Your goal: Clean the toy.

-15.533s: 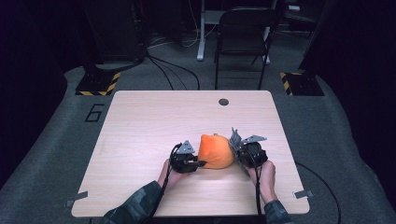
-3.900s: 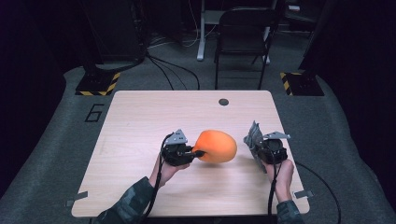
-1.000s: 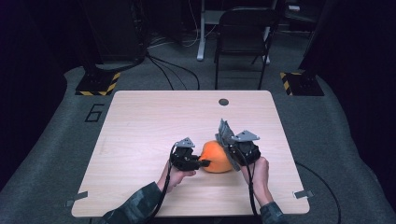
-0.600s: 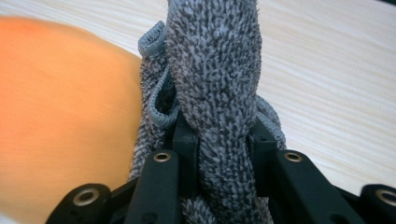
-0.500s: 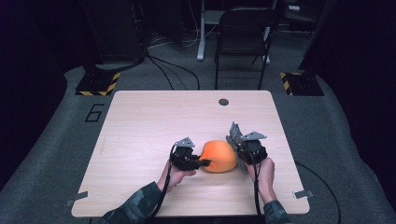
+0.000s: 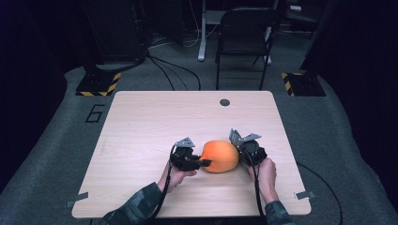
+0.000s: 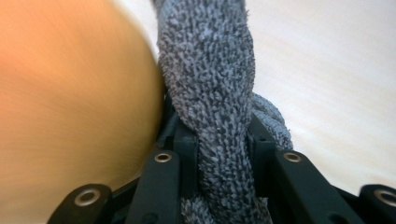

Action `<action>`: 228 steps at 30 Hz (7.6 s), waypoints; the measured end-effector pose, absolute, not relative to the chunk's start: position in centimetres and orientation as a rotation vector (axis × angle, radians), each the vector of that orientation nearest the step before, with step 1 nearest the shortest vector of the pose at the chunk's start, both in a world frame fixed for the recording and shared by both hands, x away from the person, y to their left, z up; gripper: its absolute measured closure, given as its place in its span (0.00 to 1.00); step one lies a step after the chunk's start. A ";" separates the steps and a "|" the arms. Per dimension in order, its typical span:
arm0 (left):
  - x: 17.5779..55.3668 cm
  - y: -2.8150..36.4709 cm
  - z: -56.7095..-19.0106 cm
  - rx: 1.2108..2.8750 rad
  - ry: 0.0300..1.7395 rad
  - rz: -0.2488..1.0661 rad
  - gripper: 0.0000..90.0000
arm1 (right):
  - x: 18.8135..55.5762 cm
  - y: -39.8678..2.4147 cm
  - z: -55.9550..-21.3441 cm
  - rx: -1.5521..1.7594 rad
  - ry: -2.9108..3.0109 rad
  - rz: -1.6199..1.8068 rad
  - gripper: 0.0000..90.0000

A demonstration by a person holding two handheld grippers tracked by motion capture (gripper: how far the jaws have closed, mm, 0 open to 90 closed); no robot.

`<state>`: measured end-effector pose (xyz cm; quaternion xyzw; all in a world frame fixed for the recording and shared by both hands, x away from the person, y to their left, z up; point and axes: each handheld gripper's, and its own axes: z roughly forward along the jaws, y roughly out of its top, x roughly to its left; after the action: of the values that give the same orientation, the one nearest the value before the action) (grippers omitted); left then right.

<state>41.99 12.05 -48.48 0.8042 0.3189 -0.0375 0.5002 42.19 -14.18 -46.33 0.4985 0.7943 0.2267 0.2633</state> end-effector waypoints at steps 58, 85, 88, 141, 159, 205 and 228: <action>41.2 10.3 -51.1 2.166 0.187 0.670 0.58 | 40.4 -11.6 -43.2 1.223 2.161 0.785 0.82; 40.6 10.7 -51.1 2.072 0.176 0.707 0.82 | 41.8 -20.2 -46.4 1.525 2.073 0.663 0.81; 40.6 10.9 -50.5 2.047 0.199 0.676 0.84 | 41.7 -20.4 -46.2 1.519 2.069 0.669 0.81; 42.1 11.8 -49.2 1.984 0.727 0.126 0.79 | 39.8 -7.0 -40.5 1.122 2.247 1.054 0.80; 42.1 11.7 -49.4 1.971 0.719 0.112 0.79 | 40.7 -12.6 -43.0 1.296 2.155 0.896 0.79; 42.0 11.5 -49.3 1.991 0.690 0.135 0.78 | 39.6 -9.8 -41.8 1.169 2.154 0.896 0.80; 42.0 11.5 -49.4 1.981 0.684 0.139 0.78 | 42.0 -14.5 -45.1 1.395 2.120 0.738 0.80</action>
<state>41.99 11.52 -49.37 0.8182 0.2825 0.0574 0.4975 42.00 -14.54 -45.13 0.5115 0.7774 0.2706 0.2465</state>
